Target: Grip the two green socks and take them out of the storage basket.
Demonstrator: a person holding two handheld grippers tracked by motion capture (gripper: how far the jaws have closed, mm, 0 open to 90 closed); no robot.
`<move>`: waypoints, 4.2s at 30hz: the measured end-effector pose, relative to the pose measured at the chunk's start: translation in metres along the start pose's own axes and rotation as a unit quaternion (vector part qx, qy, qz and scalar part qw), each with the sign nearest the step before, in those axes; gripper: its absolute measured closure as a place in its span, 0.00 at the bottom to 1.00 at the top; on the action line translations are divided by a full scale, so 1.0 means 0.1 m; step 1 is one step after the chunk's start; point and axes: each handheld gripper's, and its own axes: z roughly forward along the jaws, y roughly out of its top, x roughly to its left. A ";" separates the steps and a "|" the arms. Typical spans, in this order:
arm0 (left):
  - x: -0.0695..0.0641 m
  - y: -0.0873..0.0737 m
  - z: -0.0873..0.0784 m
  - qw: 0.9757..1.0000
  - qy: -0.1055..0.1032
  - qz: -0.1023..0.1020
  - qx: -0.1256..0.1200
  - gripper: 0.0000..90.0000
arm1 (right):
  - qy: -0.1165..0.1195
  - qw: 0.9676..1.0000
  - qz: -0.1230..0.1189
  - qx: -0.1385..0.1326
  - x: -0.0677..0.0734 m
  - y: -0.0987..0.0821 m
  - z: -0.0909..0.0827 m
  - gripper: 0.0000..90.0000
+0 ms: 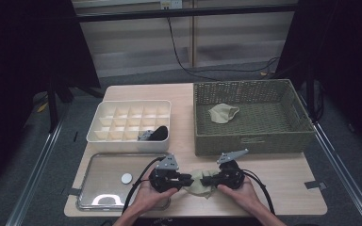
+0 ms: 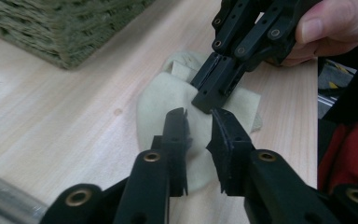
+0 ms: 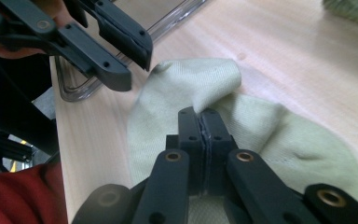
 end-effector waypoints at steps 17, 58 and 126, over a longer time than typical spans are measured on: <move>0.02 -0.09 0.09 0.999 0.017 -0.006 0.039 0.91 | -0.013 0.999 0.004 -0.042 0.03 -0.04 -0.36 0.81; -0.03 -0.16 -0.02 0.998 0.001 -0.028 0.059 0.89 | -0.088 0.996 0.020 0.000 -0.31 -0.16 -0.58 0.84; -0.12 0.00 0.30 0.998 -0.032 -0.035 0.041 0.92 | -0.082 0.997 0.003 0.008 -0.38 -0.05 -0.46 1.00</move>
